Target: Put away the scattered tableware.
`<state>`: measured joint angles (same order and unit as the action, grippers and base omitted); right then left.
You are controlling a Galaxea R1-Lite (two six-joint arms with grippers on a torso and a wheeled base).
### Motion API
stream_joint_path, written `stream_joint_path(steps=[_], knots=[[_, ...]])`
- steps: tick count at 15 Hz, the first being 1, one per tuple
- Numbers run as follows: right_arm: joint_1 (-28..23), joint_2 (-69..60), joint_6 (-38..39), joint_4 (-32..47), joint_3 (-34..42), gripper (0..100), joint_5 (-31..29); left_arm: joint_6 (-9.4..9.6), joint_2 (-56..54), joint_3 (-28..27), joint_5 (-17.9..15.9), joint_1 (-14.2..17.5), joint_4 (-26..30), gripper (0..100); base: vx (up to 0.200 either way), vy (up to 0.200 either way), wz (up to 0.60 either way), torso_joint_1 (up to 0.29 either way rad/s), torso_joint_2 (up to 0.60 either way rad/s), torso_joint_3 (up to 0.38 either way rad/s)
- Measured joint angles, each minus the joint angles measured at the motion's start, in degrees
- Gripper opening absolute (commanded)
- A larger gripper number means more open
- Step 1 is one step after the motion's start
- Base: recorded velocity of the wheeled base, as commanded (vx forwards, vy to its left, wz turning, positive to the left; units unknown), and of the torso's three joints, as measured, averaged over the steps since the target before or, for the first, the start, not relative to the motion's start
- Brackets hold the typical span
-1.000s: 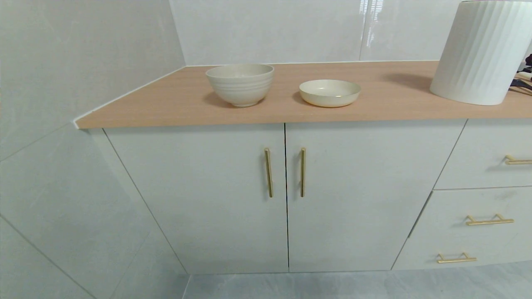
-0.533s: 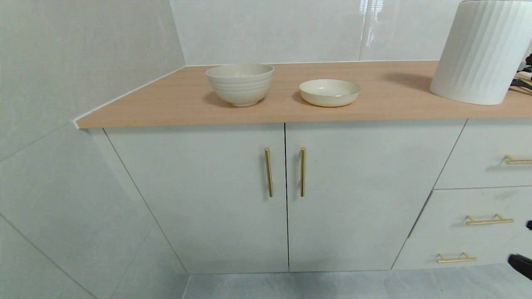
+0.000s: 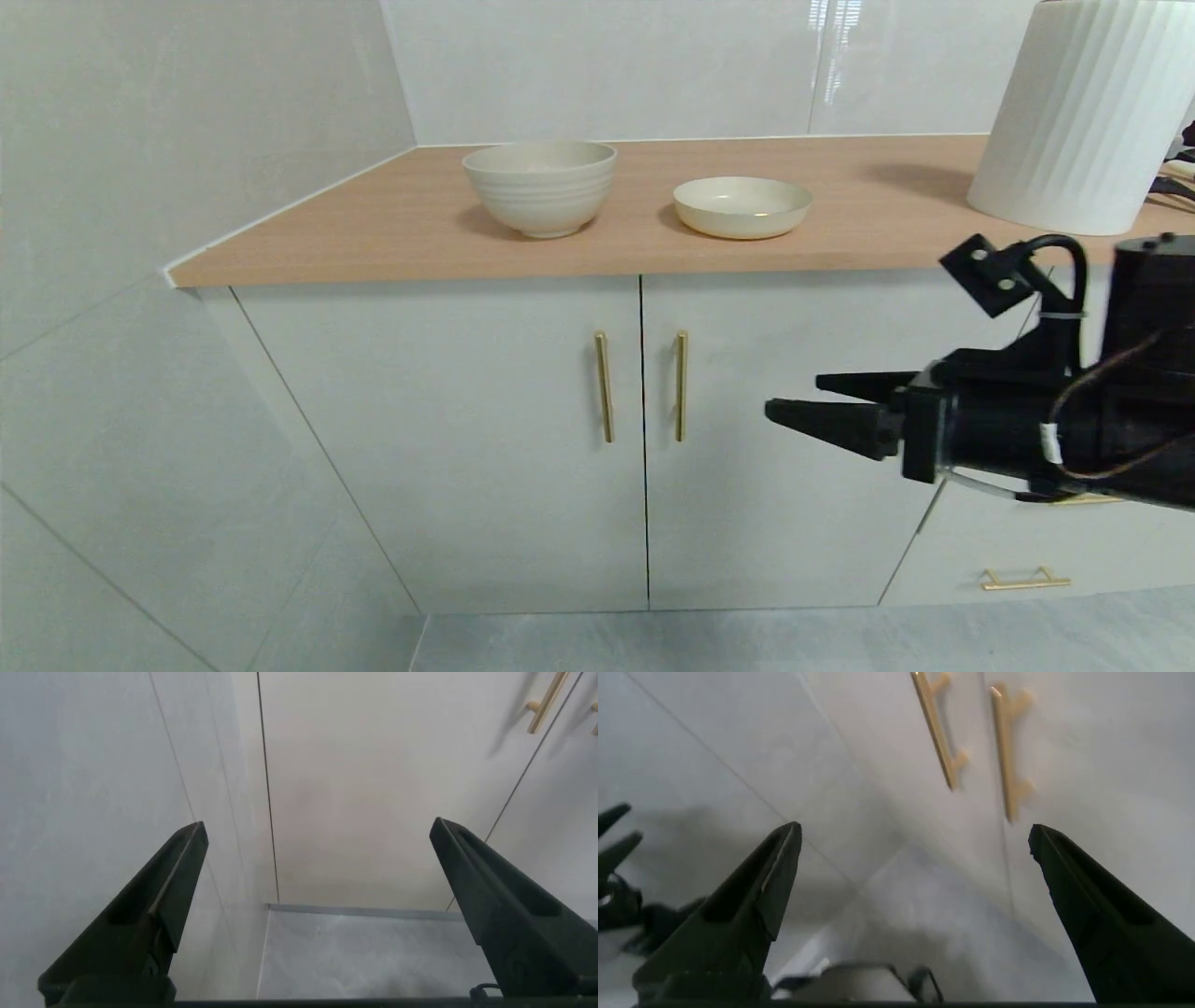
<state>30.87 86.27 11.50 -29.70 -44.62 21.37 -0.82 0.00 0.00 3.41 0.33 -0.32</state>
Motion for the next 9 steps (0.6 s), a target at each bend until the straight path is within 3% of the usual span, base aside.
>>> stream_joint_path(steps=[5,9], knots=[[2.4,14.3,2.4,-4.4,-11.2,100,0.1,0.00,0.0,0.0,0.0,0.0,0.0,100,0.000,0.000,0.00,0.000,0.00,0.000],[2.5,20.5,3.2,-5.8,-14.1,100,-0.6,0.02,0.0,0.0,0.0,0.0,0.0,100,0.000,0.000,0.00,0.000,0.00,0.000]])
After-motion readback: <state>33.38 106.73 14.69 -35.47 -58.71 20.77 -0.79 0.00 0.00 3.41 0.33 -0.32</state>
